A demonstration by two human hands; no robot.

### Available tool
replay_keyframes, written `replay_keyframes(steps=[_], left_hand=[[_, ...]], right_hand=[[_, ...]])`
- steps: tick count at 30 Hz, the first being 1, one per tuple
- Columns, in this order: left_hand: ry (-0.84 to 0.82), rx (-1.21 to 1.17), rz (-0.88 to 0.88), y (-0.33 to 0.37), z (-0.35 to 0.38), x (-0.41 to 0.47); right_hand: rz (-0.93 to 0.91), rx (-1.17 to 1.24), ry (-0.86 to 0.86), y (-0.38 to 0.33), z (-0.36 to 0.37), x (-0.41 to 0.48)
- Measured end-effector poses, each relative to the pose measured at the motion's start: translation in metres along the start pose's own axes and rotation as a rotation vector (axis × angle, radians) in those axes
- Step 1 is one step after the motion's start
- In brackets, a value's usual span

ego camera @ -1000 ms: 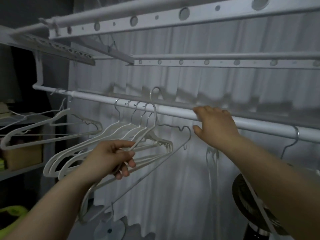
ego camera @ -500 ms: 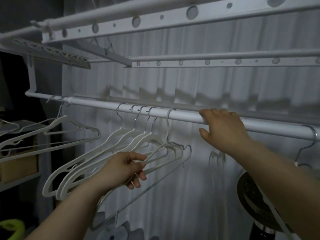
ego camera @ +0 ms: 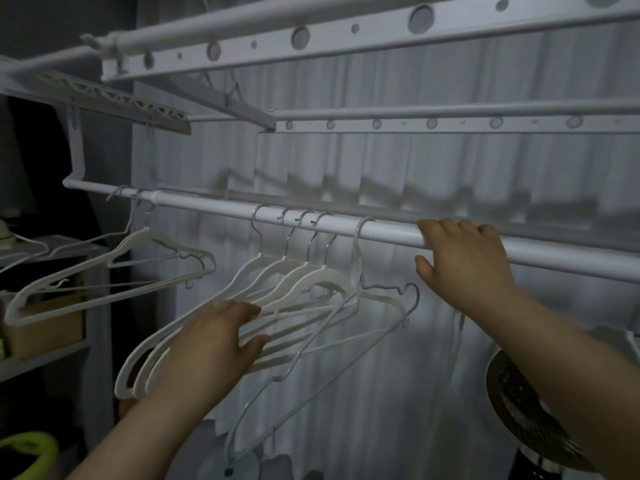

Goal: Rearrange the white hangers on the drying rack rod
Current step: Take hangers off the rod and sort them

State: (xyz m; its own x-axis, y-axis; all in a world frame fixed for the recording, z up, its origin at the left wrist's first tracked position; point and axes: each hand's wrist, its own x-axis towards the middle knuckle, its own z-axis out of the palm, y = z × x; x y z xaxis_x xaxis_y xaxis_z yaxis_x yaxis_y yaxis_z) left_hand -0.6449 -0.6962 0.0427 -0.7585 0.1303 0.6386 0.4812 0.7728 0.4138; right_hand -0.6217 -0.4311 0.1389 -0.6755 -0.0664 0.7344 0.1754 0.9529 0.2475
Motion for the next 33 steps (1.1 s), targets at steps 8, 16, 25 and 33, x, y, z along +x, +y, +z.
replay_keyframes(steps=[8,16,25,33], left_hand=[[0.049,0.272,-0.002,-0.016,0.000,0.000],[0.000,0.296,-0.054,-0.026,0.002,0.001],[0.130,0.111,0.025,-0.019,-0.011,0.007],[-0.027,0.145,-0.038,0.002,-0.016,0.024]], right_hand=[[0.014,0.022,0.034,0.001,0.004,-0.003],[-0.001,0.064,0.091,0.003,0.005,-0.007],[0.004,0.075,0.117,0.005,0.007,-0.008],[-0.018,0.061,0.107,0.010,0.004,-0.011]])
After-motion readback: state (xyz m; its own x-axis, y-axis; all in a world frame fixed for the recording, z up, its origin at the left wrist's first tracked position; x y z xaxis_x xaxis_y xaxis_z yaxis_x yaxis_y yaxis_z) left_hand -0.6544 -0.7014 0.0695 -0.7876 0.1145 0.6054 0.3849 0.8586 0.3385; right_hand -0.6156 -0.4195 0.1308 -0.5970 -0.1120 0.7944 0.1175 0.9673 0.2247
